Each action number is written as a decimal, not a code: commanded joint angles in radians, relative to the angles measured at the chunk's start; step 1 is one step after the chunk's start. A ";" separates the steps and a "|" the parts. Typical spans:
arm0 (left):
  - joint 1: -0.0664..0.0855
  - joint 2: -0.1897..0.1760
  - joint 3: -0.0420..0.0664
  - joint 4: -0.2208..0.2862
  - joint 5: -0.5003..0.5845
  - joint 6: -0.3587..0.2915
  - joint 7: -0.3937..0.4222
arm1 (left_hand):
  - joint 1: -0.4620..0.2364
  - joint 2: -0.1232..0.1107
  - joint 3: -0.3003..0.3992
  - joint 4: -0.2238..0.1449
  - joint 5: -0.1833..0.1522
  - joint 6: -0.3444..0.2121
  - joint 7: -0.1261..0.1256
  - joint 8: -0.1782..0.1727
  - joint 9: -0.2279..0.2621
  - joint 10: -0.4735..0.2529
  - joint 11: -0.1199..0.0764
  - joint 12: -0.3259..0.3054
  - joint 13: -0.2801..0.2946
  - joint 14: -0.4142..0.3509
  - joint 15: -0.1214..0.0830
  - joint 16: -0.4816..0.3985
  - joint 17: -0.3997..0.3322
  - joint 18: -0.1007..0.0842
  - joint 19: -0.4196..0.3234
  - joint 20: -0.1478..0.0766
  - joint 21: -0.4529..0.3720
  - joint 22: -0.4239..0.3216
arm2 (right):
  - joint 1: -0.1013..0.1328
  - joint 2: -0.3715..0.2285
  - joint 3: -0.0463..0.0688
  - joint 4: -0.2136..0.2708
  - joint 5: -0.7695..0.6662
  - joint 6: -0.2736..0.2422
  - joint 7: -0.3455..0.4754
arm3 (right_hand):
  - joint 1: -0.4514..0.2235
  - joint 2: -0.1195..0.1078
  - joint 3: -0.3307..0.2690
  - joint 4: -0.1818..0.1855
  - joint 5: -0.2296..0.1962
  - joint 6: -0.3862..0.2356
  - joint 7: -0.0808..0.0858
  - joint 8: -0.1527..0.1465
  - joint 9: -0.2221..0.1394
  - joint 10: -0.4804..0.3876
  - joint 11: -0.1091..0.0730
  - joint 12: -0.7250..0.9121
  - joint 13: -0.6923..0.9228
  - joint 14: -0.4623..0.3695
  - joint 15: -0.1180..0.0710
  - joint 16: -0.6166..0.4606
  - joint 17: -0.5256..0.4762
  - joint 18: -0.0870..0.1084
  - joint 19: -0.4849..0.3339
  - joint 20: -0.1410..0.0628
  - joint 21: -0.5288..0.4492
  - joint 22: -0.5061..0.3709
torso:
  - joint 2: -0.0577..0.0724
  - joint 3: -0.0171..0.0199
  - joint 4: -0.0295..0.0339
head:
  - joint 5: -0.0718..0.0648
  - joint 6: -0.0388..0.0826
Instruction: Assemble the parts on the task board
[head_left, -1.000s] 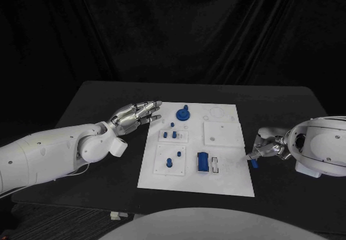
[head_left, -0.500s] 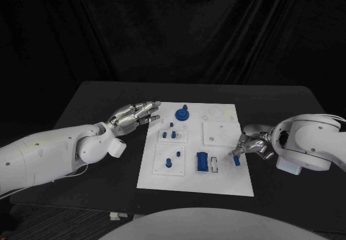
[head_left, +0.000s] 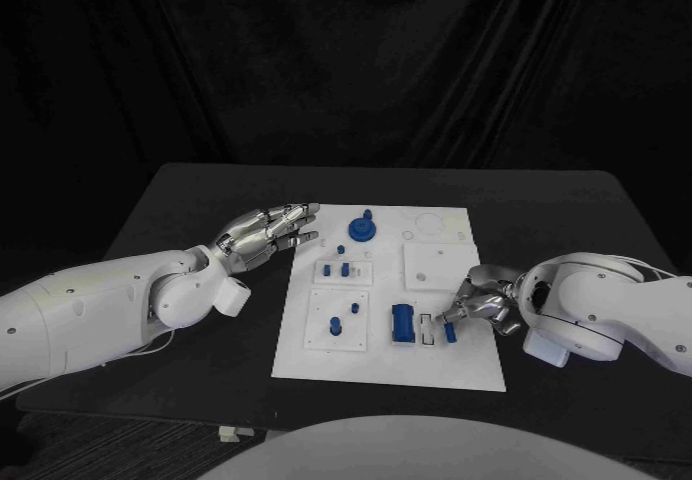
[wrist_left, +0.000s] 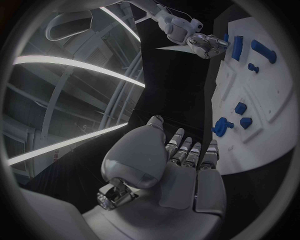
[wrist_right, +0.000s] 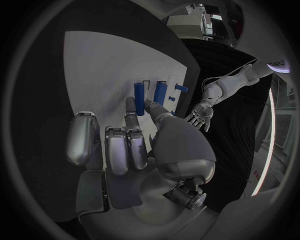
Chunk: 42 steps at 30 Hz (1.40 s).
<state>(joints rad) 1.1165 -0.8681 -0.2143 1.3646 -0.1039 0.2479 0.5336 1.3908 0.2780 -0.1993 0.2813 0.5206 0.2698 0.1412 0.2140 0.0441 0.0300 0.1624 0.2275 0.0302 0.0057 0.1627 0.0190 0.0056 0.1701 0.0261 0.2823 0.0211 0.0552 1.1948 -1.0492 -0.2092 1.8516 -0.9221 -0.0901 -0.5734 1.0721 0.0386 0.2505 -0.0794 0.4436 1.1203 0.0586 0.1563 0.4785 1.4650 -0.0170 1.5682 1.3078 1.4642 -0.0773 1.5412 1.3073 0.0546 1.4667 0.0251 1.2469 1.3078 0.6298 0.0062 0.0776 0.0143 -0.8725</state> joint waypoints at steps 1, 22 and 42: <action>-0.002 0.001 0.001 0.000 -0.001 0.021 0.010 | 0.009 0.002 0.006 -0.003 0.006 0.005 0.024 -0.001 0.001 -0.001 0.007 0.003 0.001 0.000 0.005 0.003 0.001 0.009 0.003 0.005 0.003 0.001 | -0.007 0.009 0.001 -0.007 0.013 -0.069 0.028 | -0.009 0.006 0.180 -0.171 0.003 -0.011 0.000 0.008 0.007 0.106 0.000 0.003 0.263 0.083 -0.003 -0.007 0.140 0.016 0.001 0.004 -0.005 0.168 | 0.000 0.0002 0.0003 | 0.001 0.000; -0.003 0.000 0.001 0.002 -0.001 0.027 0.004 | 0.011 0.001 0.007 -0.003 0.006 0.004 0.023 -0.003 0.001 -0.001 0.009 0.001 0.001 0.000 0.006 0.003 0.001 0.009 0.003 0.005 0.003 0.001 | -0.032 0.048 0.001 -0.041 0.013 -0.022 0.016 | -0.064 -0.012 0.155 -0.116 -0.045 -0.056 -0.004 0.034 0.035 0.106 -0.004 0.003 0.263 0.081 -0.006 -0.012 0.129 0.019 -0.004 0.002 -0.022 0.164 | 0.000 0.0002 0.0001 | 0.006 0.000; -0.003 -0.001 0.001 0.002 -0.001 0.036 0.009 | -0.001 -0.009 -0.002 0.008 -0.015 0.003 0.025 -0.005 0.001 -0.002 0.013 0.001 0.001 0.000 0.010 0.003 0.001 0.008 0.003 0.006 0.003 0.000 | -0.041 0.054 0.001 -0.041 0.013 -0.022 0.012 | -0.104 -0.016 0.106 -0.052 -0.074 -0.063 -0.007 0.050 0.042 0.106 -0.006 0.003 0.263 0.080 -0.008 -0.015 0.120 0.021 -0.007 0.001 -0.037 0.160 | -0.001 0.0001 0.0000 | 0.005 0.000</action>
<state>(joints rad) 1.1158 -0.8694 -0.2145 1.3655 -0.1039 0.2651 0.5281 1.3962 0.2727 -0.2008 0.2829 0.5119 0.2698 0.1413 0.2140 0.0440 0.0297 0.1697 0.2274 0.0300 0.0020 0.1664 0.0190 0.0056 0.1702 0.0261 0.2822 0.0210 0.0550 1.1578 -0.9940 -0.2072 1.8076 -0.9110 -0.1132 -0.5476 0.9760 0.0237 0.3591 -0.1381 0.3738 1.0590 0.0552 0.2013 0.5192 1.4634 -0.0159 1.5682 1.3074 1.4647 -0.0761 1.5295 1.3073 0.0546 1.4667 0.0251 1.2160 1.3074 0.6295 0.0063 0.0778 0.0181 -0.8725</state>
